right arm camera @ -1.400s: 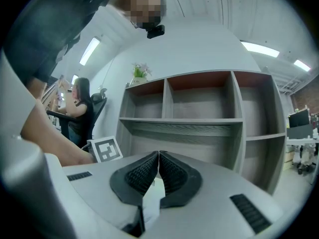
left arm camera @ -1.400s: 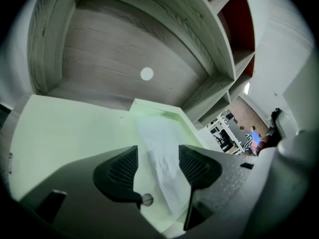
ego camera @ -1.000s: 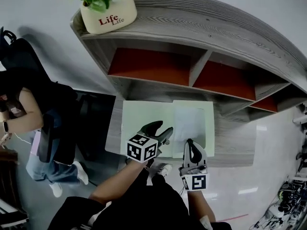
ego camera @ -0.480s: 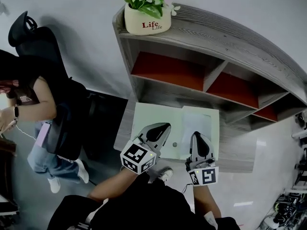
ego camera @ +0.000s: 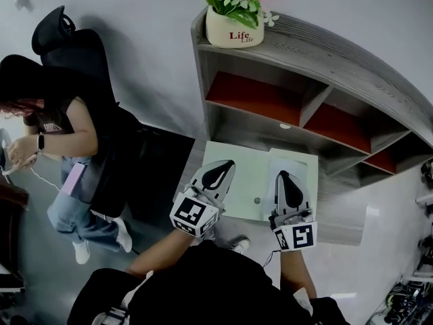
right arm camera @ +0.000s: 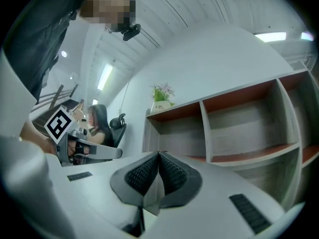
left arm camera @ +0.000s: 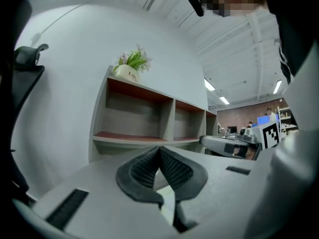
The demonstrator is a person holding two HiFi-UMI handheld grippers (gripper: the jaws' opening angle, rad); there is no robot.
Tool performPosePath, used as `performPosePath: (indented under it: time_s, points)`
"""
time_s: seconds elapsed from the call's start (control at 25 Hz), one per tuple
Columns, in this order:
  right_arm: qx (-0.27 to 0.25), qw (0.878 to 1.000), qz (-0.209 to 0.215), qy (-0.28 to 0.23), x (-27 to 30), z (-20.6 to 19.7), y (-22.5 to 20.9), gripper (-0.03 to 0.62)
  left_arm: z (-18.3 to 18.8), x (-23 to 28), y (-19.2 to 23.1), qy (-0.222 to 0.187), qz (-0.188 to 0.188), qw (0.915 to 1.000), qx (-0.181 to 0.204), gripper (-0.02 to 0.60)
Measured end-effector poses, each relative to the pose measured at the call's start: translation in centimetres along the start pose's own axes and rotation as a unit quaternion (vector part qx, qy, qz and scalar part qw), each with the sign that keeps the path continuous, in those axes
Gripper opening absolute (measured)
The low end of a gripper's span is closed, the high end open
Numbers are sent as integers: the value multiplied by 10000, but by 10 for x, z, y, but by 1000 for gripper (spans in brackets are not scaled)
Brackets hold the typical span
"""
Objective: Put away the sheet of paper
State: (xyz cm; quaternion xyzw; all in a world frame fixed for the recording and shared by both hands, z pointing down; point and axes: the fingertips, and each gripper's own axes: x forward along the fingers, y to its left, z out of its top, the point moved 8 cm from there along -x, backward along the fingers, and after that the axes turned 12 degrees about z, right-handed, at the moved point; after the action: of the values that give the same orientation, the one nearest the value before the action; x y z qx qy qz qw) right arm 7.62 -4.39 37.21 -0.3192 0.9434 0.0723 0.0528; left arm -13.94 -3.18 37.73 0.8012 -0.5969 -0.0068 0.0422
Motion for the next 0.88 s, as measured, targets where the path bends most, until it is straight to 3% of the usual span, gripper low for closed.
performPosePath:
  time_s: [0.32, 0.48, 0.88]
  points:
    - [-289, 9992, 190, -211, 12, 24, 8, 23, -1, -9, 7, 8, 327, 9993, 171, 8]
    - [-271, 9994, 120, -152, 25, 22, 10, 23, -1, -10, 11, 90, 457, 9980, 437, 8]
    - [-282, 9995, 56, 137, 18, 14, 15, 23, -4, -15, 3, 68, 471, 9980, 406, 8]
